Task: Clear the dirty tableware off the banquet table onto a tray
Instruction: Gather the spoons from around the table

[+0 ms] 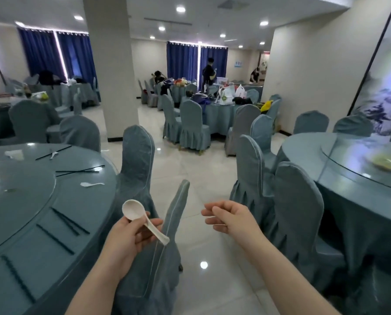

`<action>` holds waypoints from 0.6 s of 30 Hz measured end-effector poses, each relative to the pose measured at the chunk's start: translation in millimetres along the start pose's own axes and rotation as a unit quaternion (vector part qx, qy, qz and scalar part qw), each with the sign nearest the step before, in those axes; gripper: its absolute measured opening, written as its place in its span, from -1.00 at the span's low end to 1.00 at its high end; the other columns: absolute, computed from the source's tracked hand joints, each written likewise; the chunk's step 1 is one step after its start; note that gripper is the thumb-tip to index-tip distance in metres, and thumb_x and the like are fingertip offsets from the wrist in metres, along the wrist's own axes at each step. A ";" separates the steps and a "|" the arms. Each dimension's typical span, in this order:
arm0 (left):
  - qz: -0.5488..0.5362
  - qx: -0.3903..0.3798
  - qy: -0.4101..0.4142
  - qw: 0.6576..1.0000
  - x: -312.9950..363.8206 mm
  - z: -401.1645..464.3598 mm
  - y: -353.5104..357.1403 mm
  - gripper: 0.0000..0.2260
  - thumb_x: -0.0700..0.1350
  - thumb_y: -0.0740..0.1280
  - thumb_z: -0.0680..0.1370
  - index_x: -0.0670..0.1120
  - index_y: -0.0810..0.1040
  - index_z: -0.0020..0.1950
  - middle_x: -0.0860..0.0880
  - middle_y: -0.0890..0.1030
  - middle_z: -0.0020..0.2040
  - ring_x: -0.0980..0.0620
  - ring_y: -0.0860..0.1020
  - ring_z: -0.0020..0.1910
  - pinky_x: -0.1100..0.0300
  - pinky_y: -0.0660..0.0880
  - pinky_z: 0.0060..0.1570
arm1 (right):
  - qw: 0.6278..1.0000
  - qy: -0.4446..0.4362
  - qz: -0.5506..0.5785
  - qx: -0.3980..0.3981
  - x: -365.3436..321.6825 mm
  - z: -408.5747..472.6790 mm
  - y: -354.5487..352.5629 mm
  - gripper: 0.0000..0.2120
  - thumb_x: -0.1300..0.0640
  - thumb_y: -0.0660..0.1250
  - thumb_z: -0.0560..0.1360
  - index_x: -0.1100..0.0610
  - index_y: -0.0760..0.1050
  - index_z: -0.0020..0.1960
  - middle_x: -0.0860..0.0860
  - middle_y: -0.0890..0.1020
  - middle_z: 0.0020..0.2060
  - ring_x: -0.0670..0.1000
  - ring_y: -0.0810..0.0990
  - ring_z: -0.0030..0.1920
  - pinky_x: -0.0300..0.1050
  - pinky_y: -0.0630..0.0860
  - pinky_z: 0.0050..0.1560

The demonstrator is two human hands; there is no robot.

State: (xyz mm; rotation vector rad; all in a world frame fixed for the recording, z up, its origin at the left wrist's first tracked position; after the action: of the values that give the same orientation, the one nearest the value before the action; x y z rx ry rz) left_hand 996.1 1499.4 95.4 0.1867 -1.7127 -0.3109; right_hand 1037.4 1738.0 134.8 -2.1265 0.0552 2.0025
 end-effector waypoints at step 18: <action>-0.019 0.094 0.022 0.995 -3.5 371.2 123.5 -0.89 -0.19 0.17 0.62 -0.15 0.47 0.05 -0.17 0.70 -0.11 -0.09 0.69 -0.16 0.05 0.52 -0.16 | 0.997 0.008 0.014 -0.071 7.3 409.5 -102.7 -0.81 0.23 0.21 0.58 0.09 0.58 0.04 -0.05 0.72 -0.13 -0.05 0.67 -0.13 -0.14 0.56 -0.04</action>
State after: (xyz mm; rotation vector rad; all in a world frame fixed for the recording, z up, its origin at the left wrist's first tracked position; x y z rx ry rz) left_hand 637.5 1654.9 77.8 0.3626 -1.6957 -0.1718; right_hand 654.1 1914.6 121.8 -2.2383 -0.0572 2.0626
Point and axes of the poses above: each hand's wrist, its own z-axis towards the middle knuckle, its own y-axis out of the palm, x = y × z, the point moved 7 cm from there along z, towards the middle knuckle
